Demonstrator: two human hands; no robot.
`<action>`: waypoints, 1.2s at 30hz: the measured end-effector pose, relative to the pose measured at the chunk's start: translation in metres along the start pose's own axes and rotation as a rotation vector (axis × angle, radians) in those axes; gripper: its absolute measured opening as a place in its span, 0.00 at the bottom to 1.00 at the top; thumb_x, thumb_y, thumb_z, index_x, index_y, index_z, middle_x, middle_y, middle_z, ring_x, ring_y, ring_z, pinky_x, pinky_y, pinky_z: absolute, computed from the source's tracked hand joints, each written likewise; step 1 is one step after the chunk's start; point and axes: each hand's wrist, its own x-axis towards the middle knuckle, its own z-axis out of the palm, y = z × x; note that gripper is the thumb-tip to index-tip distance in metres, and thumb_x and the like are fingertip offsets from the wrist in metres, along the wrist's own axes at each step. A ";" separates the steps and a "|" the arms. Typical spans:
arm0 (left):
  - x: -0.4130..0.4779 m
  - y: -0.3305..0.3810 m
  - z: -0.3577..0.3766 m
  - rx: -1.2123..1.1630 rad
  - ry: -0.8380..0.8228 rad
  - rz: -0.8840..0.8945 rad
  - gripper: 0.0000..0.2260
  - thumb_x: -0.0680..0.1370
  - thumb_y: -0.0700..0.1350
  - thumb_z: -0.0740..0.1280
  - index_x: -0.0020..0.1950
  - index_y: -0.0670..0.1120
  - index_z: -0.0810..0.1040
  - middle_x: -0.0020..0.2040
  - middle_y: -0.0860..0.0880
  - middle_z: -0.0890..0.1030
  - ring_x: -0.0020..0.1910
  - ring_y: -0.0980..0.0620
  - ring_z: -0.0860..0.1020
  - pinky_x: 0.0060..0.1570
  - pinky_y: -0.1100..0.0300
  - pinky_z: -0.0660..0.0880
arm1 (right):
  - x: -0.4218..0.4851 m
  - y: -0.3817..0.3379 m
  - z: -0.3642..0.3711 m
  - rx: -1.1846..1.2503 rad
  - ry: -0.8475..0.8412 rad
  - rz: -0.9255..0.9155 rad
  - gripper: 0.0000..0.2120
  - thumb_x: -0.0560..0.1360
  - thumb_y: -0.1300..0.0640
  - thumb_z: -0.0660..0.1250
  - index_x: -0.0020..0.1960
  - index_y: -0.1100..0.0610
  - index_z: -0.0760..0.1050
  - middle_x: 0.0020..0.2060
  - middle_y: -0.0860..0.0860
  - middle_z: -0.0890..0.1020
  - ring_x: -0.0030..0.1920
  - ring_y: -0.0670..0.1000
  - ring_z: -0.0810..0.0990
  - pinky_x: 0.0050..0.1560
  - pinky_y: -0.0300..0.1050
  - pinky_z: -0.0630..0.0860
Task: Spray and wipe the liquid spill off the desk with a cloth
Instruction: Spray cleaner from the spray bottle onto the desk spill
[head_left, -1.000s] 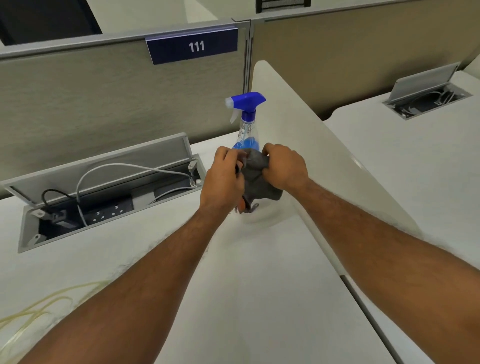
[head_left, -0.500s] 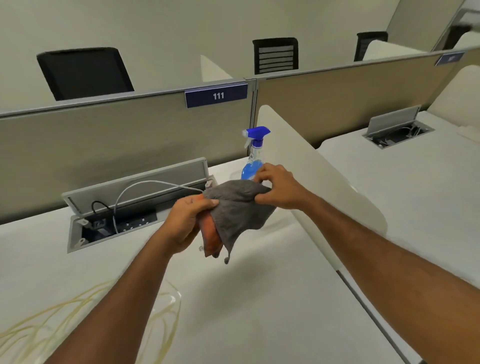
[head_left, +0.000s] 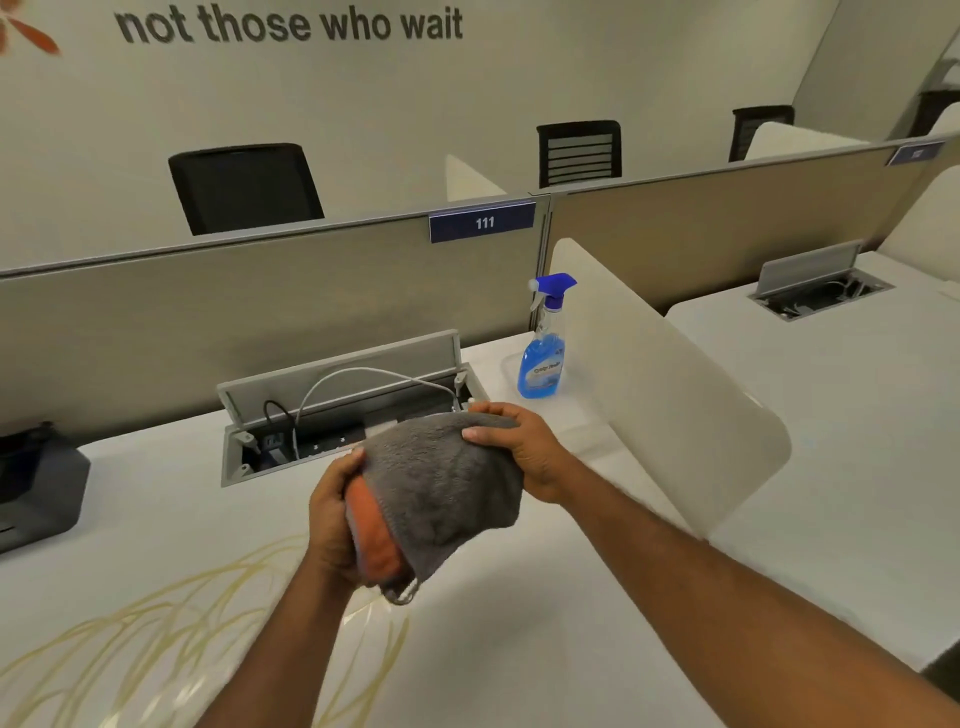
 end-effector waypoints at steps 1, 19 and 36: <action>-0.005 -0.005 -0.004 -0.052 -0.048 -0.081 0.27 0.74 0.61 0.67 0.62 0.42 0.81 0.59 0.38 0.82 0.58 0.36 0.79 0.58 0.40 0.78 | -0.001 0.007 0.004 0.016 0.025 0.015 0.14 0.69 0.59 0.77 0.54 0.51 0.81 0.51 0.50 0.85 0.53 0.51 0.83 0.45 0.39 0.81; 0.017 -0.043 -0.027 -0.246 0.109 -0.374 0.22 0.66 0.45 0.64 0.60 0.51 0.78 0.57 0.38 0.82 0.58 0.30 0.75 0.69 0.28 0.60 | 0.068 0.028 -0.068 -0.512 0.369 -0.013 0.18 0.74 0.56 0.74 0.61 0.55 0.76 0.47 0.49 0.82 0.48 0.48 0.81 0.46 0.32 0.74; 0.049 -0.043 -0.032 -0.228 0.190 -0.350 0.24 0.67 0.45 0.67 0.63 0.53 0.76 0.63 0.36 0.80 0.59 0.27 0.76 0.65 0.23 0.61 | 0.213 -0.043 -0.147 -0.639 0.530 -0.144 0.22 0.73 0.58 0.73 0.64 0.58 0.72 0.58 0.54 0.81 0.59 0.57 0.80 0.58 0.51 0.76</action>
